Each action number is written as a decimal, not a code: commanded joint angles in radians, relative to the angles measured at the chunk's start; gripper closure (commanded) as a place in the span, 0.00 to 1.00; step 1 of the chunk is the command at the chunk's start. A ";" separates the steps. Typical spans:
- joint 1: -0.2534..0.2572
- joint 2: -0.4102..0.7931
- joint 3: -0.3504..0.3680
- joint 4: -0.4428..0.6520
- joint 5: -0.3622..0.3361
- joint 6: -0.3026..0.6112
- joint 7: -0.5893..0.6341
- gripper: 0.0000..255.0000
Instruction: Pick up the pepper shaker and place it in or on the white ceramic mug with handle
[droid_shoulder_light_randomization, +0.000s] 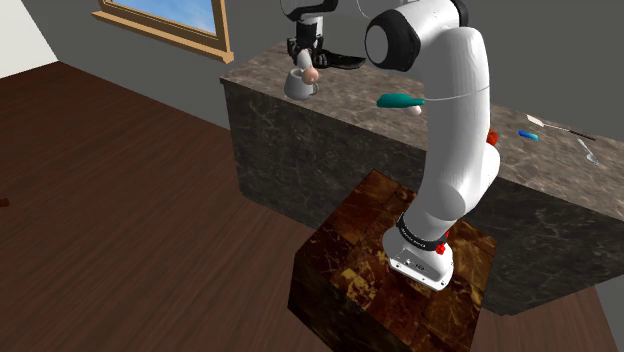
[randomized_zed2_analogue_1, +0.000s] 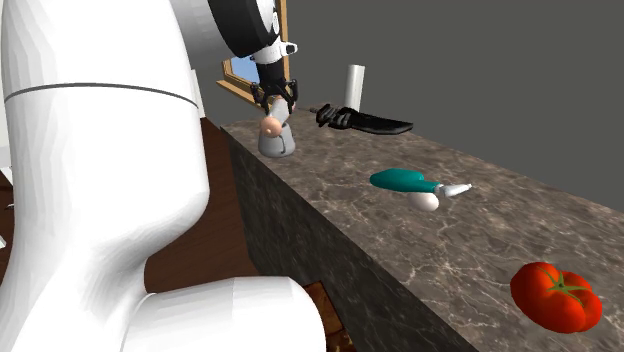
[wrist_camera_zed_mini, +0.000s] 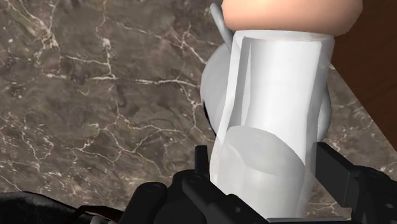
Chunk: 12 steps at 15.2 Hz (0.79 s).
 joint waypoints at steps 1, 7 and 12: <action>0.001 0.002 0.001 -0.007 0.000 0.009 0.001 1.00; 0.001 0.002 0.001 -0.007 0.000 0.009 0.001 1.00; 0.001 0.002 0.001 -0.007 0.000 0.009 0.001 0.00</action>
